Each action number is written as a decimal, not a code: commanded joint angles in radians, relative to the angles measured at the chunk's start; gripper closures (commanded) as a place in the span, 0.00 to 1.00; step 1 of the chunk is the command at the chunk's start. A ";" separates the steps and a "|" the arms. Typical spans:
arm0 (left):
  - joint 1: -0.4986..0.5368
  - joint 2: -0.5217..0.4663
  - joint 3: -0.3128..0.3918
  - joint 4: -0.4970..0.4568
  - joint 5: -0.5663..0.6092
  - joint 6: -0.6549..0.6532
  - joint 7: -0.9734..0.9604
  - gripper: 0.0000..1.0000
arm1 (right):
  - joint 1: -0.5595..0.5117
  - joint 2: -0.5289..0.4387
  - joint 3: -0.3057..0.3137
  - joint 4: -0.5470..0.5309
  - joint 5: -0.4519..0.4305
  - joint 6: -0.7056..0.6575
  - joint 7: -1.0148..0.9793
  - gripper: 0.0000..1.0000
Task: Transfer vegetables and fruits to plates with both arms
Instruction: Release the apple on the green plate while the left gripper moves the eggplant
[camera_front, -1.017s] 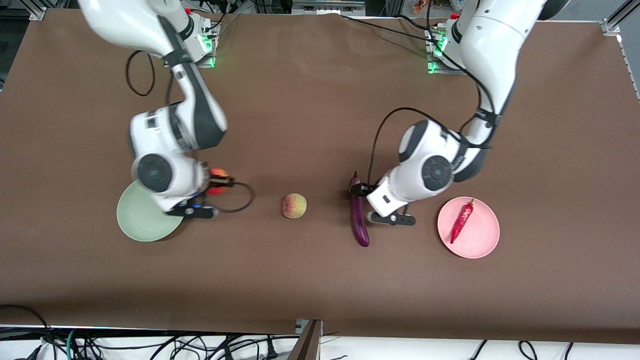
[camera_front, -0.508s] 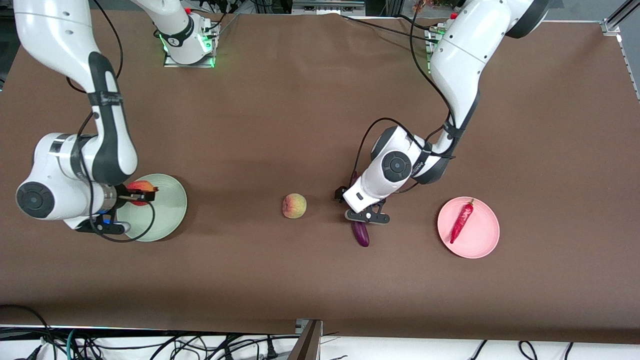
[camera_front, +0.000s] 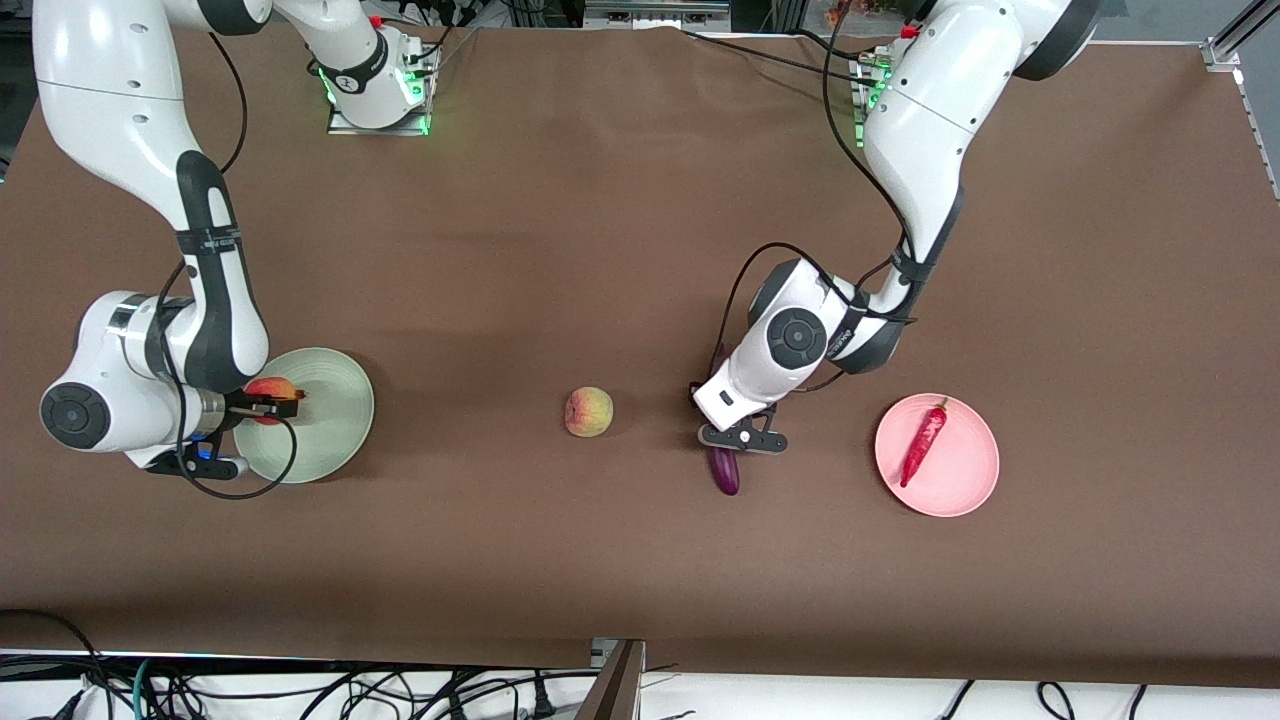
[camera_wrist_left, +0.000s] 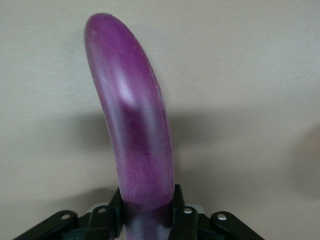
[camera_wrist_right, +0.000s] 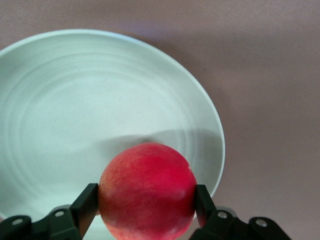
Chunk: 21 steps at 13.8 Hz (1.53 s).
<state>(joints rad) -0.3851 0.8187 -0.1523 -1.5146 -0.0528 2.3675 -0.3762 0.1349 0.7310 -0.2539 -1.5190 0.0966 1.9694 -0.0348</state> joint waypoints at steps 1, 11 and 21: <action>0.086 -0.133 -0.006 -0.027 0.033 -0.192 0.008 0.94 | -0.008 -0.016 0.010 -0.024 0.003 0.025 -0.010 0.00; 0.336 -0.244 -0.001 -0.021 0.473 -0.476 0.437 0.92 | 0.366 -0.105 0.019 0.037 0.014 0.029 0.463 0.00; 0.426 -0.138 -0.007 -0.035 0.462 -0.297 0.709 0.00 | 0.595 0.034 0.097 0.036 0.012 0.499 0.931 0.00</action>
<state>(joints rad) 0.0368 0.6924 -0.1476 -1.5461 0.3986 2.0708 0.3118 0.7231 0.7483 -0.1688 -1.4834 0.1064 2.4242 0.8748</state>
